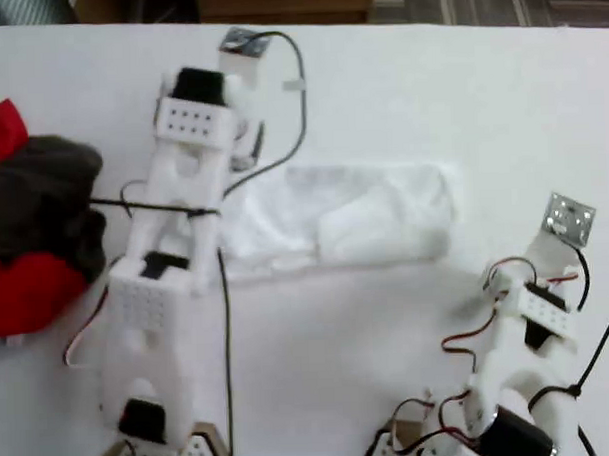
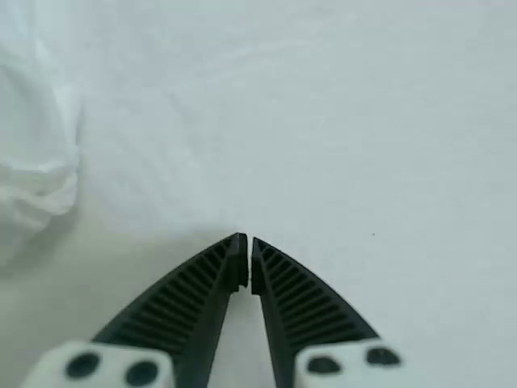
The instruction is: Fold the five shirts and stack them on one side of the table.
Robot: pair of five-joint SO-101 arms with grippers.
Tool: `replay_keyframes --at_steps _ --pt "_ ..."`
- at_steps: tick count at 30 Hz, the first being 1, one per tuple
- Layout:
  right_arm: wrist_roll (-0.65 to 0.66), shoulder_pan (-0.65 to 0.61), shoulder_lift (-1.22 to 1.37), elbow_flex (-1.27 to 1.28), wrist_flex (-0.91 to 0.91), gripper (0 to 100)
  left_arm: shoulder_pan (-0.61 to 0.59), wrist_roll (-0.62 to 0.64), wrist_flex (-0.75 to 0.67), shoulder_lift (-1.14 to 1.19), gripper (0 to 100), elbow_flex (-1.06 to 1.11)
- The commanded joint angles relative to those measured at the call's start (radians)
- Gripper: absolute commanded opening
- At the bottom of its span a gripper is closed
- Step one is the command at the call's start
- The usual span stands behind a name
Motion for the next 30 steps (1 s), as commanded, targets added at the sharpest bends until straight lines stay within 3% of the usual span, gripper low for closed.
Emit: replay_keyframes --at_steps 1,8,24,30 --pt "-0.02 0.018 -0.033 -0.005 -0.016 2.4 0.08 0.044 -0.014 -0.087 3 -0.008" --pt "-0.017 0.012 -0.033 -0.005 -0.016 2.4 0.138 0.055 -0.055 -0.081 3 0.001" --pt "-0.012 0.01 -0.033 -0.005 -0.016 2.5 -0.186 0.041 0.0 0.049 3 0.002" --pt "-0.011 -0.016 -0.033 -0.005 -0.016 2.5 -0.215 -0.021 0.005 0.138 3 0.002"
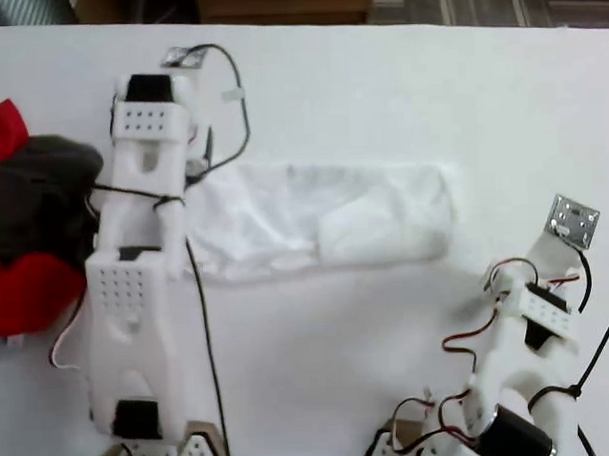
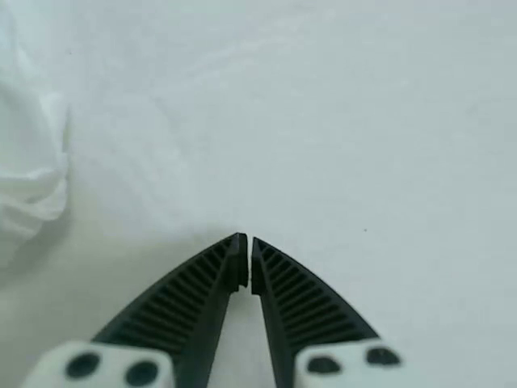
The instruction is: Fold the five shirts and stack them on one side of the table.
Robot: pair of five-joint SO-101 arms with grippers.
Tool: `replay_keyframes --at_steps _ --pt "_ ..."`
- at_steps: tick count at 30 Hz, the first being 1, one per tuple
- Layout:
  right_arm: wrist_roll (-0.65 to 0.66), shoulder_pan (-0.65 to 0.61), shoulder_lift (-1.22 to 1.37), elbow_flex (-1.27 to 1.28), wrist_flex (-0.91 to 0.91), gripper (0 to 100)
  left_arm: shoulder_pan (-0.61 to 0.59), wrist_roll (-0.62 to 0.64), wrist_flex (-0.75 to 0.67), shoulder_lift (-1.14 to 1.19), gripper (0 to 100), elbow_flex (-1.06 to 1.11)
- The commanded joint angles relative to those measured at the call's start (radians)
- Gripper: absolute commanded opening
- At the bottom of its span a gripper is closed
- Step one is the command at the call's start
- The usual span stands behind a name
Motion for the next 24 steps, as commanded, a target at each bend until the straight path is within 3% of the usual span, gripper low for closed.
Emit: replay_keyframes --at_steps 1,7,12,18,24 --pt "0.002 -0.03 -0.033 -0.005 -0.016 2.5 -0.012 -0.017 0.014 0.006 3 -0.005" --pt "0.003 -0.036 -0.031 -0.005 -0.016 2.5 -0.041 -0.011 0.023 0.009 24 0.035" --pt "0.005 -0.038 -0.031 -0.005 -0.016 2.5 -0.109 -0.018 0.008 0.006 22 0.137" --pt "0.074 -0.073 -0.031 -0.003 -0.015 2.4 -0.17 -0.074 -0.15 0.006 23 0.251" --pt "0.074 -0.073 -0.031 -0.003 -0.013 2.4 -0.155 -0.087 -0.262 0.009 24 0.374"
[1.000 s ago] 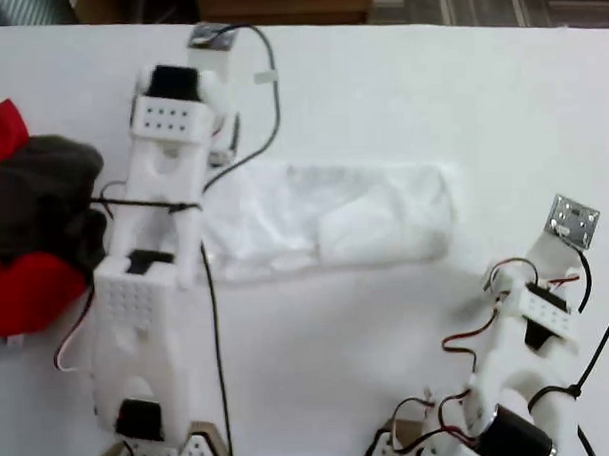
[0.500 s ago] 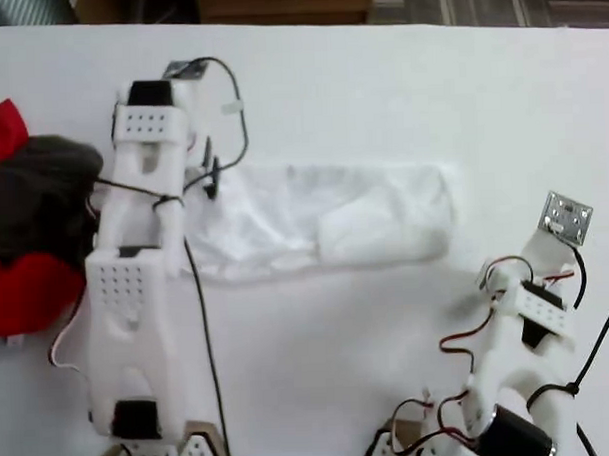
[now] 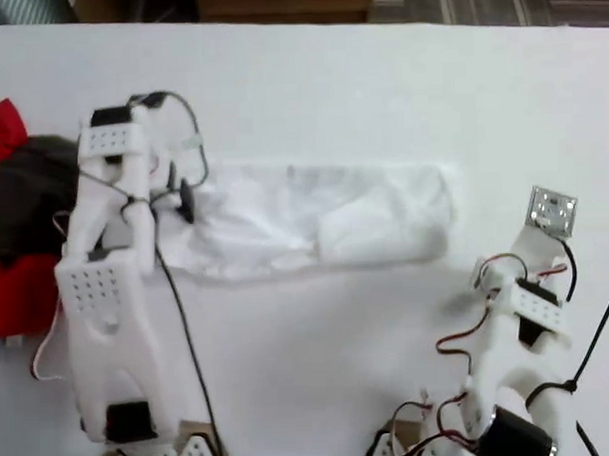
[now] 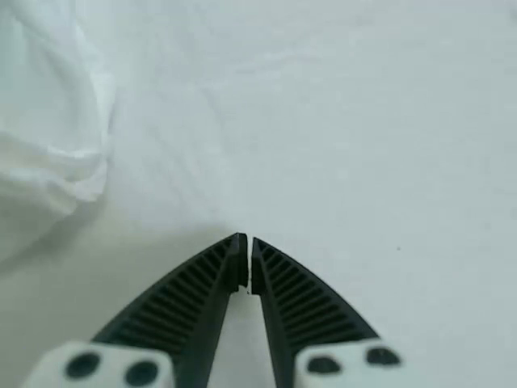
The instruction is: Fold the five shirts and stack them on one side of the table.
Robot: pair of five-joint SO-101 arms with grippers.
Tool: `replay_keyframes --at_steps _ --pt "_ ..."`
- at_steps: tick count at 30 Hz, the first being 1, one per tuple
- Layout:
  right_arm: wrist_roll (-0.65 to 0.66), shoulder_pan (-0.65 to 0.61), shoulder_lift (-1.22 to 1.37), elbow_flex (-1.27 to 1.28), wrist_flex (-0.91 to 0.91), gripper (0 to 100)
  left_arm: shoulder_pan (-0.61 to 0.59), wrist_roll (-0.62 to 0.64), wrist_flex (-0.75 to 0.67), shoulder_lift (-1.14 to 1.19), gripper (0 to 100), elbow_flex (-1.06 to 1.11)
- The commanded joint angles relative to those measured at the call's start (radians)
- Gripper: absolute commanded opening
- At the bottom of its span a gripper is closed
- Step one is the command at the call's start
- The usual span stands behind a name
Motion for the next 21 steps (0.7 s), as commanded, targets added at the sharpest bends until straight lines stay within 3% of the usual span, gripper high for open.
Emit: replay_keyframes --at_steps 1,12,21 --pt "0.009 -0.01 -0.031 -0.003 -0.013 2.4 0.018 -0.003 -0.072 -0.014 24 0.059" --pt "0.012 -0.012 -0.031 -0.003 -0.008 2.4 0.178 0.052 -0.015 -0.014 24 0.074" --pt "0.012 -0.012 -0.031 -0.003 -0.008 2.4 0.199 0.049 0.031 0.032 23 0.031"
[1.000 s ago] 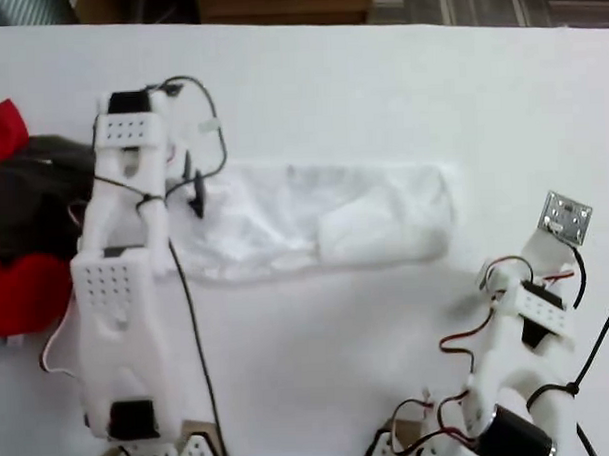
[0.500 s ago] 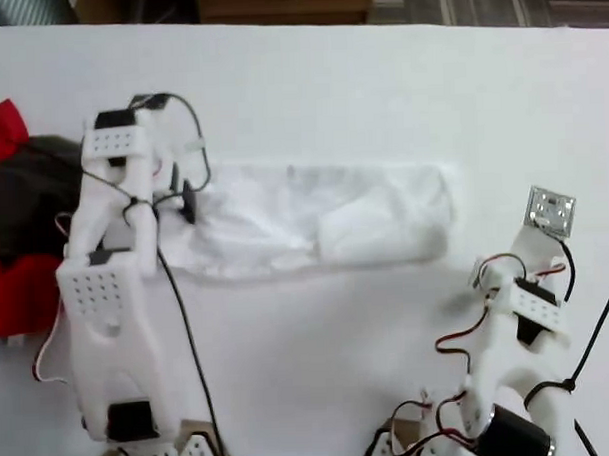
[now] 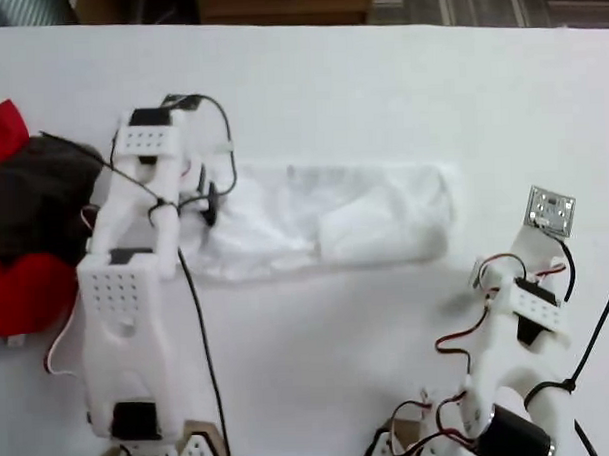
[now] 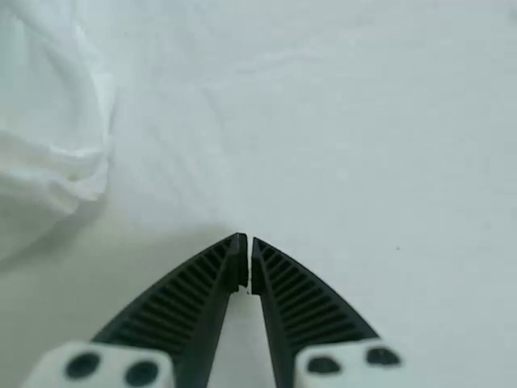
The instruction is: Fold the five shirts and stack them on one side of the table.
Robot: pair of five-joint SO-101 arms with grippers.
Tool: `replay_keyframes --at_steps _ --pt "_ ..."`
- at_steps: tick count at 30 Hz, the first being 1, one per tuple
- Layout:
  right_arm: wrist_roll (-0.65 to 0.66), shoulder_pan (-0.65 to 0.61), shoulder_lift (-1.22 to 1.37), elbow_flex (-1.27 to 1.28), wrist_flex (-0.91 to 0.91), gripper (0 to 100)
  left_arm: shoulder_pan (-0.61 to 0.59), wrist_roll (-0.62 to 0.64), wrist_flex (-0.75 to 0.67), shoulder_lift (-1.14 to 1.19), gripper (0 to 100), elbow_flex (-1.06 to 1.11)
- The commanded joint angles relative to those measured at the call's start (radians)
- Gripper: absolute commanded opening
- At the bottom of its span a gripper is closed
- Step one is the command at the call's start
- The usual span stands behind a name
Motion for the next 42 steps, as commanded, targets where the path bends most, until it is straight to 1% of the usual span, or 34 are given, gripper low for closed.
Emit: replay_keyframes --at_steps 1,3,5,6,7,15,20,23,26,30,34,39,42 --pt "0.009 -0.012 -0.031 -0.002 -0.008 2.4 0.054 0.002 0.049 0.035 22 -0.035" --pt "0.009 -0.012 -0.031 -0.002 -0.008 2.4 0.054 0.0 0.071 0.058 15 -0.061" --pt "0.009 -0.012 -0.031 -0.002 -0.008 2.4 0.054 0.0 0.087 0.078 4 -0.094" --pt "0.009 -0.012 -0.031 -0.002 -0.008 2.4 0.052 0.0 0.097 0.087 2 -0.113" --pt "0.009 -0.012 -0.031 -0.002 -0.008 2.4 0.052 0.0 0.104 0.097 3 -0.13" --pt "0.009 -0.012 -0.031 -0.002 -0.008 2.4 0.057 0.003 0.175 0.114 3 -0.252" --pt "0.009 -0.012 -0.031 -0.002 -0.008 2.4 0.06 0.0 0.193 0.107 3 -0.3" --pt "0.009 -0.012 -0.031 -0.002 -0.008 2.4 0.068 -0.002 0.236 0.106 3 -0.395" --pt "0.009 -0.012 -0.031 -0.002 -0.008 2.4 0.072 0.005 0.236 0.063 3 -0.45" --pt "0.008 -0.008 -0.031 -0.002 -0.008 2.4 0.143 0.04 0.235 -0.069 3 -0.444" --pt "0.002 0.015 -0.031 -0.002 -0.008 2.4 0.273 0.051 0.232 -0.173 3 -0.449" --pt "0.002 0.015 -0.031 -0.002 -0.013 2.4 0.417 0.107 0.198 -0.215 3 -0.45" --pt "0.0 0.016 -0.031 -0.002 -0.013 2.4 0.47 0.14 0.163 -0.21 3 -0.45"
